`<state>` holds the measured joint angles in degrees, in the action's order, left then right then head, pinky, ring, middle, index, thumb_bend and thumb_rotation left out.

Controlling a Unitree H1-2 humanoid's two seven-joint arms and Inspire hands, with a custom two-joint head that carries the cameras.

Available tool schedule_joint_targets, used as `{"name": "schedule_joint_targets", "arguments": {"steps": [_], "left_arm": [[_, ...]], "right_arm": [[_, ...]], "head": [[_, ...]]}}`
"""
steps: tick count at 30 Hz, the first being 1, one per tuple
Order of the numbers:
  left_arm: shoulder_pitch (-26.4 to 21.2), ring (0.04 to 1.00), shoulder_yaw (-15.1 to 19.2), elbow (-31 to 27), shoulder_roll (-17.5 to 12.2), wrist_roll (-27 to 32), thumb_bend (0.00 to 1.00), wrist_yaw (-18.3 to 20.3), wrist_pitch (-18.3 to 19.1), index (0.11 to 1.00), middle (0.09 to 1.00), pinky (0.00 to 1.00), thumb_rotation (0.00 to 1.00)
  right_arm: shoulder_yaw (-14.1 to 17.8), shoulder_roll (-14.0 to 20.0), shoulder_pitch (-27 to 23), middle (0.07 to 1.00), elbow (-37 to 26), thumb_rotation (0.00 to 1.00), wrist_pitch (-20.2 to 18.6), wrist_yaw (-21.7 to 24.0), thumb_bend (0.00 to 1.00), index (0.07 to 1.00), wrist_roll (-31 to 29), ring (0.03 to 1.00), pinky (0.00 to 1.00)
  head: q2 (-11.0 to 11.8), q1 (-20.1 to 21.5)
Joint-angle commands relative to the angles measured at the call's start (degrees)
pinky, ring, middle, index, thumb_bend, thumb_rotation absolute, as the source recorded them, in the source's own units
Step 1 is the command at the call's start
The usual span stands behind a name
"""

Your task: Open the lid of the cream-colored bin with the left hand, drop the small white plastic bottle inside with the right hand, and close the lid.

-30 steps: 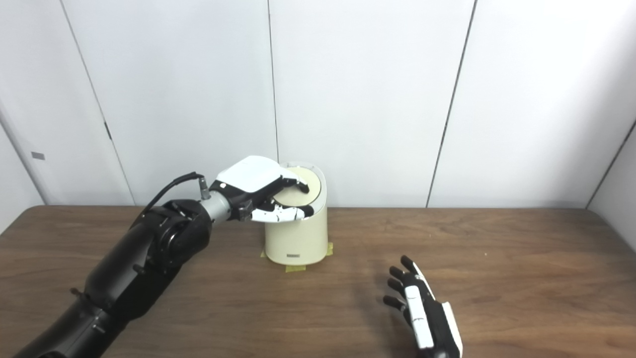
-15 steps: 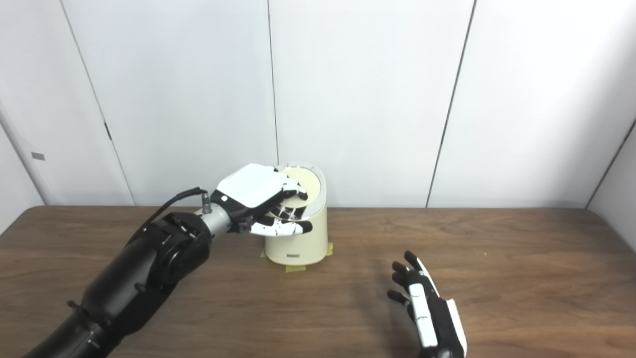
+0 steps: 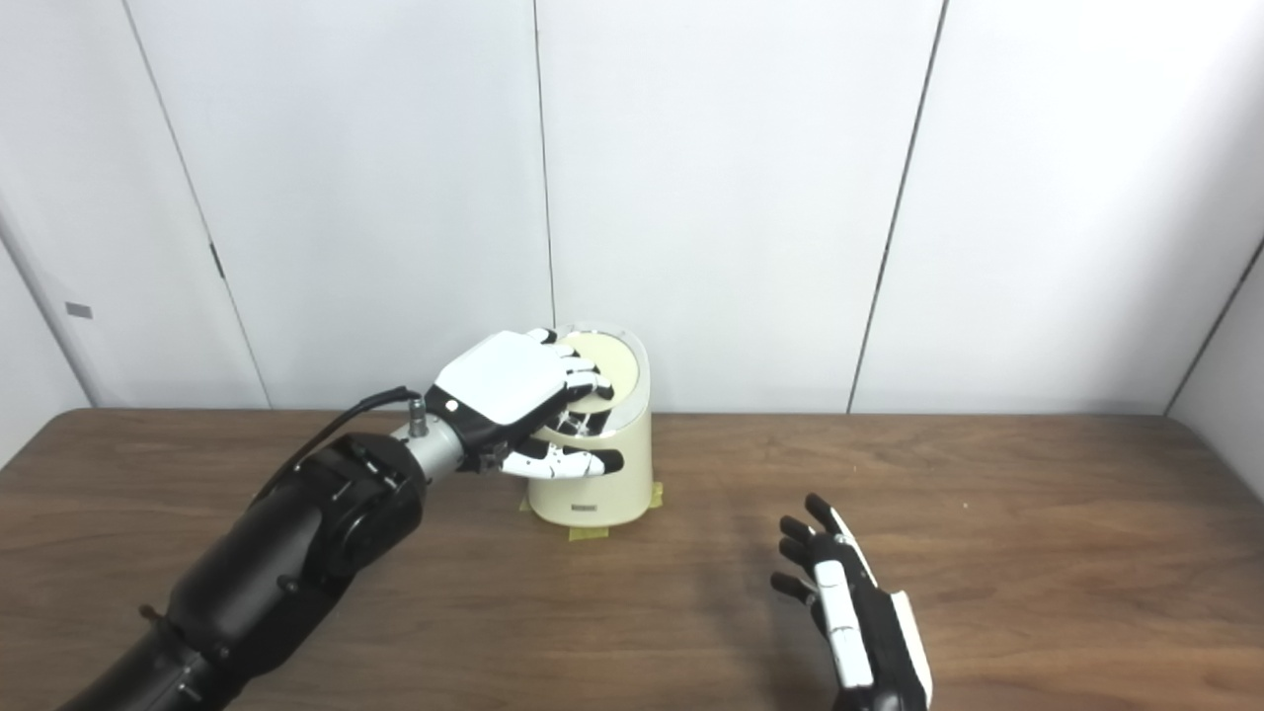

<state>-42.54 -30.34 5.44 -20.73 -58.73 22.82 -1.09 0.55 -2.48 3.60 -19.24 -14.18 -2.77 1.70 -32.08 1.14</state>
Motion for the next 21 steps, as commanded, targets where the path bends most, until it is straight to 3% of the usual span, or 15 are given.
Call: {"name": "schedule_joint_targets", "arguments": {"steps": [1, 13, 19, 21], "left_arm": [[0.8, 0.918, -1.3, 1.1, -0.8, -0.8, 0.60, 3.3, -0.1, 0.836, 0.886, 0.98, 1.00], [1.0, 0.906, 1.3, -2.7, -1.0, 2.1, 0.57, 4.0, 0.6, 0.832, 0.876, 0.96, 1.00], [1.6, 0.871, 5.9, -3.4, 0.0, 6.6, 0.55, 0.1, 0.5, 0.825, 0.843, 0.91, 1.00], [2.1, 0.845, 8.4, -3.2, 1.1, 8.7, 0.54, -2.0, 1.3, 0.816, 0.832, 0.82, 1.00]], "right_arm": [[-0.2, 0.0, -1.0, 0.853, -2.4, 0.93, 0.5, 0.2, 0.57, 0.911, -0.1, 0.860, 0.76], [0.3, 0.6, -0.9, 0.859, -2.5, 0.92, 0.2, 0.6, 0.55, 0.913, -0.9, 0.867, 0.77], [0.4, 1.1, -1.0, 0.863, -2.1, 0.92, 0.5, 0.8, 0.55, 0.919, -1.4, 0.871, 0.78], [0.3, 1.4, -1.2, 0.863, -1.9, 0.93, 0.4, 0.9, 0.55, 0.916, -1.4, 0.867, 0.78]], "head": [[-0.1, 0.1], [-0.3, 0.0], [-0.3, -0.1], [-0.2, -0.2]]}}
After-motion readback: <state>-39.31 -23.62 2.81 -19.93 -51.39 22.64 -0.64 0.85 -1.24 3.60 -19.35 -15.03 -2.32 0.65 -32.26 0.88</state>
